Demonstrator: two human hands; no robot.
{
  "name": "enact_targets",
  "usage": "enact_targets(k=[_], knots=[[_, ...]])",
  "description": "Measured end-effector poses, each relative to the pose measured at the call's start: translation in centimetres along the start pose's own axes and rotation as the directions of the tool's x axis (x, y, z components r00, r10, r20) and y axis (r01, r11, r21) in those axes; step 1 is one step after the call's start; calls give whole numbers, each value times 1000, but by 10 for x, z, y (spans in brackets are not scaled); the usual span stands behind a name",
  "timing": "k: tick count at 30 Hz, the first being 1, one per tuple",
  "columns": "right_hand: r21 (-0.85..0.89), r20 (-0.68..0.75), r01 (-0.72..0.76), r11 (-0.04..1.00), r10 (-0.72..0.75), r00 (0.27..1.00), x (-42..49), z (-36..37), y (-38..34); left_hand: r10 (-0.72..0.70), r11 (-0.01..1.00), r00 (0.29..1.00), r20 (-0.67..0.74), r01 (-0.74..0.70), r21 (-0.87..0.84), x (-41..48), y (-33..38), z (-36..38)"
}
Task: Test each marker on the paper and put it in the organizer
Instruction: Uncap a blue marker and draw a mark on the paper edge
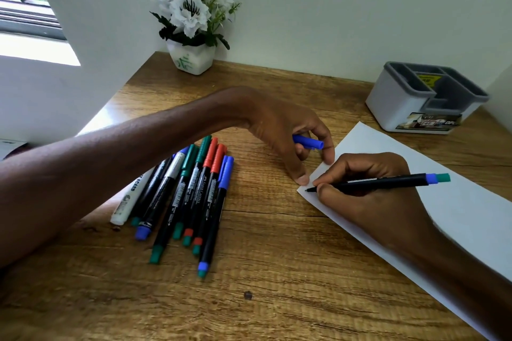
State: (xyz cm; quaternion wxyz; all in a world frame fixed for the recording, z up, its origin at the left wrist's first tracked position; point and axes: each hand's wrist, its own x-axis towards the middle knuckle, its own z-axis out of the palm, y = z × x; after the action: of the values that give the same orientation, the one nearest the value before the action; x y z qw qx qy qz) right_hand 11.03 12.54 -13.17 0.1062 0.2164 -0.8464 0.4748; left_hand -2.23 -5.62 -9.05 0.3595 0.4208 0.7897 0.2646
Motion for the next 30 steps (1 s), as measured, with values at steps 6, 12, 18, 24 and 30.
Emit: enact_targets(k=[6,12,18,24,30], knots=[[-14,-2,6,1000,-6,1000,-1,0,1,-9,1000,1000,3,9,-5,0,0,0],[-35,-16,16,999,-16,1000,0,0,5,-13,1000,1000,7,13,-8,0,0,0],[-13,-13,17,1000,-17,1000,0,-1,3,-10,1000,1000,6,10,1,0,1,0],[13,-23,-10,1000,11,1000,-1,-1,3,-9,1000,1000,1,9,8,-1,0,1],[41,-23,-49,998,50,998,0,-2,4,-19,1000,1000,-3,19,10,-1,0,1]])
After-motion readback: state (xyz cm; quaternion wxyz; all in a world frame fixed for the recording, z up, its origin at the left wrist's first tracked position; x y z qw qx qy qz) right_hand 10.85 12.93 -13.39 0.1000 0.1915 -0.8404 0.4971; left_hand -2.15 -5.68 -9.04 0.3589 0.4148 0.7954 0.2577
